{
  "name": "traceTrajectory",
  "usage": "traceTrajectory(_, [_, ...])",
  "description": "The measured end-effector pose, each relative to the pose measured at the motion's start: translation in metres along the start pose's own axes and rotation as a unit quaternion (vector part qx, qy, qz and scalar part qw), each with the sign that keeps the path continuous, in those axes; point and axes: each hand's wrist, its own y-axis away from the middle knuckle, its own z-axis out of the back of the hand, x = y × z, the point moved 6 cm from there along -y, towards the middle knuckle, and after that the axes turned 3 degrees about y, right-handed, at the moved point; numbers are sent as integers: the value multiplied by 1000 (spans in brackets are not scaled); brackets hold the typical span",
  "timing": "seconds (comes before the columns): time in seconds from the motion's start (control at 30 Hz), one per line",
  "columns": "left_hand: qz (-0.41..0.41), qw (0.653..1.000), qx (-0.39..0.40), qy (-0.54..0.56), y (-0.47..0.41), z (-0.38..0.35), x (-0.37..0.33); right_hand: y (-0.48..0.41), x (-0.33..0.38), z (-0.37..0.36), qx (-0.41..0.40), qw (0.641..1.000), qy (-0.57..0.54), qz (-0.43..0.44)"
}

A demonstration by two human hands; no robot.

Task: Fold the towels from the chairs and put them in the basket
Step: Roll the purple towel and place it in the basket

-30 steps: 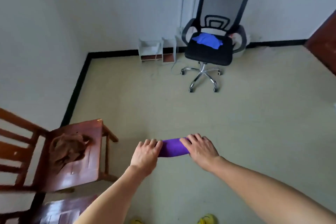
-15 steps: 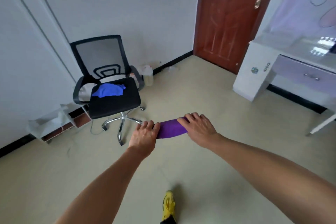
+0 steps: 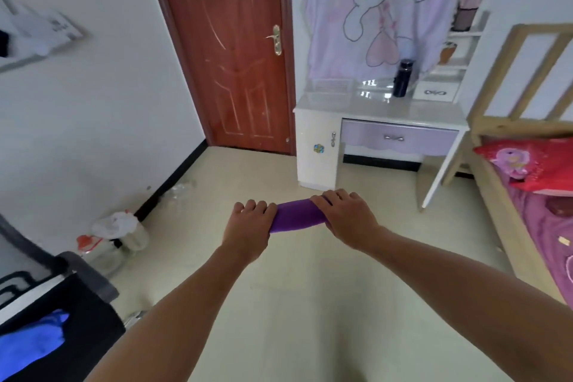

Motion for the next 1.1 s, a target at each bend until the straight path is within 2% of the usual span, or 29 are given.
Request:
traceTrajectory(0.2, [-59,998,-16,-21,-169,-19,-11,-93,-117,-56,3,999,9,-43])
traceTrajectory(0.43, [-39,999,-16,-6,-356,-27,12,-236,-240,-92,-3,999,-13,-52])
traceTrajectory(0.77, [-61,998,-23,25,-561,-61,60,-404,-351,-146,-9,999,-16,-32])
traceTrajectory(1.1, [-105,991,-36,79,-801,-93,137,-616,-469,-193,-24,995,-41,-86])
